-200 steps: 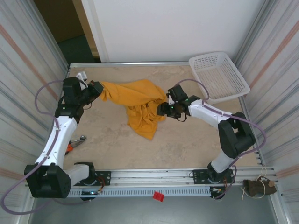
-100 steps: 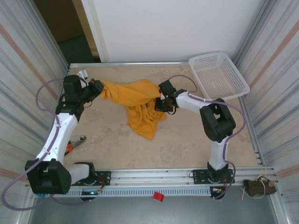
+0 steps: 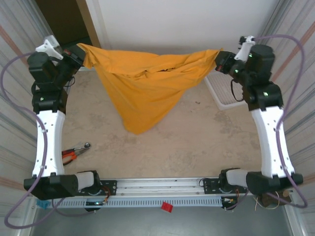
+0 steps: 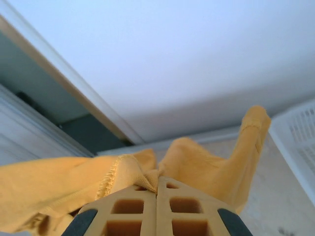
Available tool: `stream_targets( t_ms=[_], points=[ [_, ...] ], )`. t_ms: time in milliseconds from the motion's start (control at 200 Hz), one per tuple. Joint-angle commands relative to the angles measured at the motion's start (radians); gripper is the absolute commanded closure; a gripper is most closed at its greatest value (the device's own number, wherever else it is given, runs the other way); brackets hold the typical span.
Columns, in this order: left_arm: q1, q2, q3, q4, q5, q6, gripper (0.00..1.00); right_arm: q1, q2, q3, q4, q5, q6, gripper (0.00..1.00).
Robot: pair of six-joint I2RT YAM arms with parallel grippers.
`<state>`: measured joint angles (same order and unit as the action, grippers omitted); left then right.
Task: Fold the inside-out t-shirt
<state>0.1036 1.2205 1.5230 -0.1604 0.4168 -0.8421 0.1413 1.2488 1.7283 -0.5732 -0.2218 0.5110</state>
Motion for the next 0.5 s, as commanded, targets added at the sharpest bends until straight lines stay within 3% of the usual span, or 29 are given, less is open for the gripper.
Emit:
stream_targets(
  t_ms=[0, 276, 411, 496],
  points=[
    [0.005, -0.088, 0.046, 0.053, 0.009, -0.070, 1.00, -0.009, -0.027, 0.026, -0.087, -0.022, -0.011, 1.00],
    [-0.012, -0.290, 0.018, 0.054, -0.068, -0.159, 1.00, -0.012, -0.132, 0.171, -0.060, 0.021, 0.001, 1.00],
    [-0.028, -0.283, 0.069, -0.071, -0.150, -0.160, 0.98, -0.012, -0.070, 0.202, -0.031, 0.002, 0.011, 1.00],
    [-0.031, -0.244, 0.001, -0.084, -0.165, -0.177, 0.95, -0.012, 0.010, 0.180, -0.011, -0.010, 0.013, 1.00]
  ],
)
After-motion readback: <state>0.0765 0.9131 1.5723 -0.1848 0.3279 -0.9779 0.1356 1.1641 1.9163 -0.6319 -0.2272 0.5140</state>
